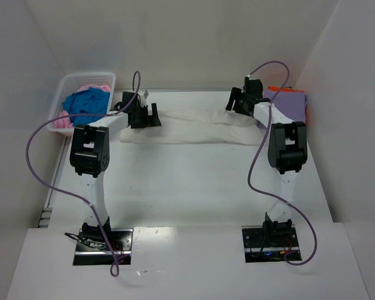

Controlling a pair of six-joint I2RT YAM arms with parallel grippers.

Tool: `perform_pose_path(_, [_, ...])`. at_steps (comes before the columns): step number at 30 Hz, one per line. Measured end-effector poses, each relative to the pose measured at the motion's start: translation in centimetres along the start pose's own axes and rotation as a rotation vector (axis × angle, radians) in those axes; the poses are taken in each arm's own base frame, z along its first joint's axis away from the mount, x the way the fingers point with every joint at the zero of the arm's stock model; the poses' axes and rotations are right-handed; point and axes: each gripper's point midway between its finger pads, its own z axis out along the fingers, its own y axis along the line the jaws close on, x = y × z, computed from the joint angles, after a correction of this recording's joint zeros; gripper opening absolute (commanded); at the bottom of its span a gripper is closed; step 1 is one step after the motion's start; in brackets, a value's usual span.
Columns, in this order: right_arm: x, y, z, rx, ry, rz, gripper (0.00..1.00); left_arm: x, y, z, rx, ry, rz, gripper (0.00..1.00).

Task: Fold and stack the t-shirts
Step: Fold the other side of the tshirt into a rectangle

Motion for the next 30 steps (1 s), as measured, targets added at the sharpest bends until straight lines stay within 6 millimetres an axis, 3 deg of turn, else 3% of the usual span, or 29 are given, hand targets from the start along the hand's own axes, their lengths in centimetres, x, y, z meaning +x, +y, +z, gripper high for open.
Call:
perform_pose_path(8, [-0.1, 1.7, -3.0, -0.132, -0.018, 0.017, 0.74, 0.0, 0.0, 0.0, 0.0, 0.0, 0.007, 1.0])
perform_pose_path(14, [1.2, 2.3, -2.4, -0.189, 0.019, 0.009, 0.71, 0.1, 0.0, 0.1, 0.004, 0.003, 0.017, 1.0])
perform_pose_path(18, [3.5, 1.5, -0.7, -0.179, 0.078, 0.0, 0.63, 0.2, 0.0, 0.1, 0.006, 0.005, 0.017, 1.0])
perform_pose_path(19, [4.1, 1.2, -0.3, -0.175, 0.093, -0.001, 0.6, 0.2, 0.0, 0.1, 0.006, 0.006, 0.017, 1.0])
perform_pose_path(22, [5.5, 0.7, 0.6, -0.17, 0.13, -0.014, 0.37, 0.2, 0.0, 0.2, 0.007, 0.005, 0.017, 1.0])
perform_pose_path(23, [5.7, 0.7, 0.8, -0.172, 0.136, -0.016, 0.27, 0.1, 0.0, 0.2, 0.007, 0.005, 0.017, 1.0])
perform_pose_path(25, [5.7, 0.9, 0.9, -0.184, 0.141, -0.021, 0.17, 0.1, 0.0, 0.3, 0.008, 0.004, 0.017, 1.0])
perform_pose_path(27, [5.0, 1.4, 0.9, -0.203, 0.134, -0.027, 0.11, 0.0, 0.0, 0.3, 0.008, 0.003, 0.018, 1.0])
perform_pose_path(30, [3.6, 2.3, 0.8, -0.233, 0.112, -0.029, 0.11, -0.1, 0.0, 0.4, 0.008, 0.003, 0.019, 1.0])
